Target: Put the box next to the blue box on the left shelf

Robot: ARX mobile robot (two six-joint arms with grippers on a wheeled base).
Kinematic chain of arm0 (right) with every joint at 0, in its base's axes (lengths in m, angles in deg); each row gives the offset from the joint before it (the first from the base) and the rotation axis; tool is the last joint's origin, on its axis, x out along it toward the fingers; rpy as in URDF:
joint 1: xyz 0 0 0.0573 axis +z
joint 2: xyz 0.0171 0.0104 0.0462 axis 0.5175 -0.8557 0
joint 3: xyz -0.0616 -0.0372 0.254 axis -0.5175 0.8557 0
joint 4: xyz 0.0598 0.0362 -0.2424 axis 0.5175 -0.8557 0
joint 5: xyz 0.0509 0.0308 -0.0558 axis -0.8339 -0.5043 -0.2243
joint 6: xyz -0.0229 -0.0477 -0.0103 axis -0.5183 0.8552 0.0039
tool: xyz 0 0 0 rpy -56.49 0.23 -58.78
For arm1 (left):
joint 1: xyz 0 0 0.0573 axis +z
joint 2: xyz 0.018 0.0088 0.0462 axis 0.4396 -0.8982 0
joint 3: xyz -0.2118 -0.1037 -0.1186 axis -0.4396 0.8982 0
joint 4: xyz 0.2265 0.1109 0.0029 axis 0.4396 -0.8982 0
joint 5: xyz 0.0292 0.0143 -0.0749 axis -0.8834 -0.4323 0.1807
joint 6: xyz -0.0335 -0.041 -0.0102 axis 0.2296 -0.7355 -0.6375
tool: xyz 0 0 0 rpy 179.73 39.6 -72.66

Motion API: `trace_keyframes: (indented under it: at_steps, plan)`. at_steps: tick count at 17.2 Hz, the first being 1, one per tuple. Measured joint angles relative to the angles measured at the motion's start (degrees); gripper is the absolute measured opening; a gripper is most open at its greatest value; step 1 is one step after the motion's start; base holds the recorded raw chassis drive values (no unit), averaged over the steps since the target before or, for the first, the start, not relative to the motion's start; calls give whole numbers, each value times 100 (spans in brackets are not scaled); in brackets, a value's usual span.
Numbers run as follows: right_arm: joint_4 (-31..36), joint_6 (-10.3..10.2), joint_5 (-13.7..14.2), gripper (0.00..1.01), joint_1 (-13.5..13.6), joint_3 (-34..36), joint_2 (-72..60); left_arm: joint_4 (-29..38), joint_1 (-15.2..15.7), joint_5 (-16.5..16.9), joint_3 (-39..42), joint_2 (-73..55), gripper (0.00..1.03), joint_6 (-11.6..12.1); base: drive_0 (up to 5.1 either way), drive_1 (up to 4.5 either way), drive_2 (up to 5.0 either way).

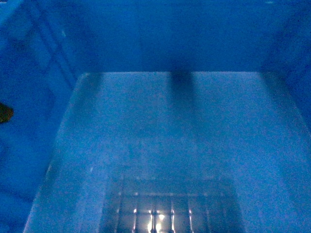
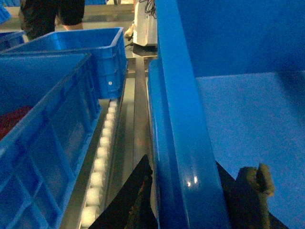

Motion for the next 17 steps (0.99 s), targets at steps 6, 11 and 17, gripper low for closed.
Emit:
trace_keyframes:
  at_steps: [6, 11, 17]
  plan:
    - [31, -74, -710, 20, -424, -632, -1003, 122, 238, 293, -713, -885, 30, 136, 0, 0, 0]
    - [-297, -103, -1005, 20, -608, -1274, -2011, -540, 431, 636, -1578, -2179, 30, -76, 0, 0, 0]
    - [-804, 146, -990, 20, -654, -1923, -2640, -1204, 385, 798, -2210, -2903, 30, -365, 0, 0, 0]
